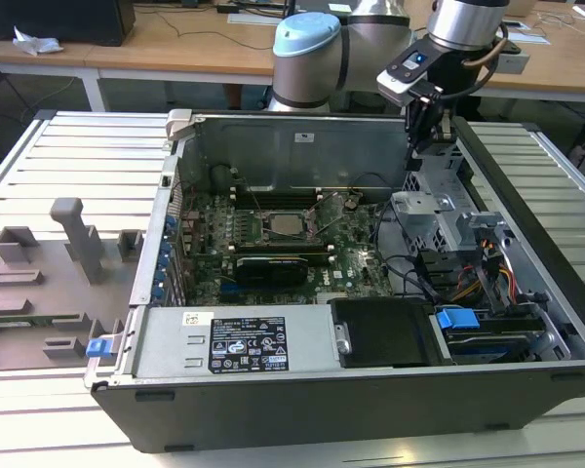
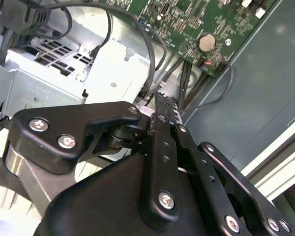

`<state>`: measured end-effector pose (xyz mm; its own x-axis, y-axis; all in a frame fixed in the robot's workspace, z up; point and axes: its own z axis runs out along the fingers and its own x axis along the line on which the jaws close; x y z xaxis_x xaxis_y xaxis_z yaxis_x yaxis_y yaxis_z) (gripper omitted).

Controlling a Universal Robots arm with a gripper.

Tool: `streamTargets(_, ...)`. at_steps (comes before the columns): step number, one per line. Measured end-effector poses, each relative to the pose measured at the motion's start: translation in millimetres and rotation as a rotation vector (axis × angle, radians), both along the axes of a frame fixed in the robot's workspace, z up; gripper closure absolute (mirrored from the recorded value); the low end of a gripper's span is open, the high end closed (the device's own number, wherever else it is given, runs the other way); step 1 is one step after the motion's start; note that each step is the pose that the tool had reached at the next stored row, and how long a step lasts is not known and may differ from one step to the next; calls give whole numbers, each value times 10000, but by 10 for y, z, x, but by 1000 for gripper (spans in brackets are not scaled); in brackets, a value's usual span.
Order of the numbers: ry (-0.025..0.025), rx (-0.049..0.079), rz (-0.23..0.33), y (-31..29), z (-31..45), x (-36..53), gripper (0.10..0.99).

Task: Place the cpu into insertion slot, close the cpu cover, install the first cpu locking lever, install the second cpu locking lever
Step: 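Close the cpu cover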

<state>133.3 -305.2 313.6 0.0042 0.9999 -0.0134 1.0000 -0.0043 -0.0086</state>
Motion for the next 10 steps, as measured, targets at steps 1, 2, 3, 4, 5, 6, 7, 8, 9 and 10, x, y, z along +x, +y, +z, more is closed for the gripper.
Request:
streamTargets(1, 3, 0, 1, 1, 0, 23, 980)
streamTargets(2, 4, 0, 1, 2, 0, 41, 980)
streamTargets(3, 6, 0, 0, 4, 0, 70, 980)
streamTargets(4, 8, 0, 0, 5, 0, 86, 980)
streamTargets(5, 9, 0, 0, 6, 0, 104, 980)
streamTargets(6, 9, 0, 1, 6, 0, 120, 980)
streamTargets(7, 10, 1, 1, 7, 0, 132, 980)
streamTargets(8, 12, 0, 0, 8, 0, 157, 980)
streamTargets(9, 14, 0, 0, 9, 0, 185, 980)
streamTargets(10, 16, 0, 1, 11, 0, 203, 980)
